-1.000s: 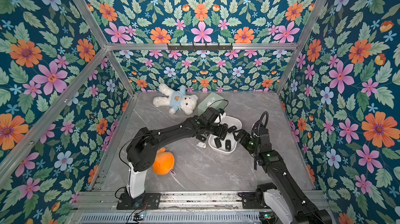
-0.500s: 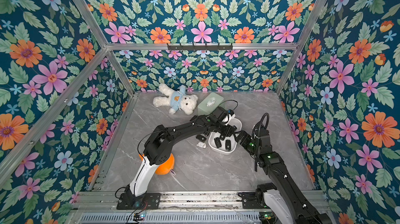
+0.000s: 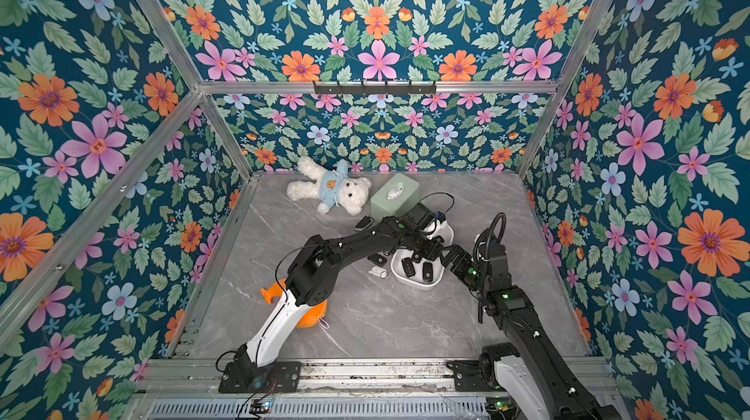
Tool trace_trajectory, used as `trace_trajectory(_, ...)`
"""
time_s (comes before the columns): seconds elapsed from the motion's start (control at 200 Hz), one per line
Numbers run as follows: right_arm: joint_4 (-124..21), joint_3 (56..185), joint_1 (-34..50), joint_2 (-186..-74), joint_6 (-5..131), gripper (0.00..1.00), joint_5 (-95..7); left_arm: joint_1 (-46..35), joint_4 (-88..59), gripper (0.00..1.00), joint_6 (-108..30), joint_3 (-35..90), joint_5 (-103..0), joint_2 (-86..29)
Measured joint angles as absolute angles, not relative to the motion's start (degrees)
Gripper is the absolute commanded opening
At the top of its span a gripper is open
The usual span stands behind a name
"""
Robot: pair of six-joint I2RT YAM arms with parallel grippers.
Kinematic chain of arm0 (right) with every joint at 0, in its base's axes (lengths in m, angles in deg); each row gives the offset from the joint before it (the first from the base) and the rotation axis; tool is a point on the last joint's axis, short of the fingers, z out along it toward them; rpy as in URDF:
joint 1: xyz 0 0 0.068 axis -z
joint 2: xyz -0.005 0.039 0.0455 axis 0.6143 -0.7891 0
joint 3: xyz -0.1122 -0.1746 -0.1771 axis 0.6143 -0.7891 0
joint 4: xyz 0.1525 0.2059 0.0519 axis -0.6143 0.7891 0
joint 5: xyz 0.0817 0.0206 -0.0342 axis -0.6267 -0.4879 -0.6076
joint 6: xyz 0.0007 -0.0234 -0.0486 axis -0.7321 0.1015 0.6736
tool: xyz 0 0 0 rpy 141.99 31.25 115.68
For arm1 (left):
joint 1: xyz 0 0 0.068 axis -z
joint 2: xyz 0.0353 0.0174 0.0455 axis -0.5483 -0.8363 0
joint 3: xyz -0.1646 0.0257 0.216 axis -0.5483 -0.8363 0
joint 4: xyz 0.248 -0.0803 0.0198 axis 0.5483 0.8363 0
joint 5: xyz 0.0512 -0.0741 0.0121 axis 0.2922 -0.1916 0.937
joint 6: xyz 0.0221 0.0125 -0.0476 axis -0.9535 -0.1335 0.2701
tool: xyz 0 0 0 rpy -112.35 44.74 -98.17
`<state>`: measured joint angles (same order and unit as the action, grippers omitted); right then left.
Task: Place the car key into the storage box
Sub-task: Place the car key in the storage box.
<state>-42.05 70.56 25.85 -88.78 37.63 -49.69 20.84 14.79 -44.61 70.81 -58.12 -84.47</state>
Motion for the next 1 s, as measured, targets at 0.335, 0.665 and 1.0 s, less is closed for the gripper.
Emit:
trace_trajectory(0.335,-42.86,70.36,25.85,-88.32,37.63,0.99,-49.71,22.12,19.14,0.48,-47.35,75.53,-53.99,-87.69)
trace_trajectory(0.665,-43.96,71.34,25.85,-89.63,37.58,0.99,-50.21,22.56,21.74,0.65,-47.39,75.77,-52.15,-85.3)
trace_trajectory(1.0,-44.68,76.04,25.87,-90.03,38.81,0.99,-51.35,21.08,18.01,0.66,-43.24,70.29,-49.12,-75.1)
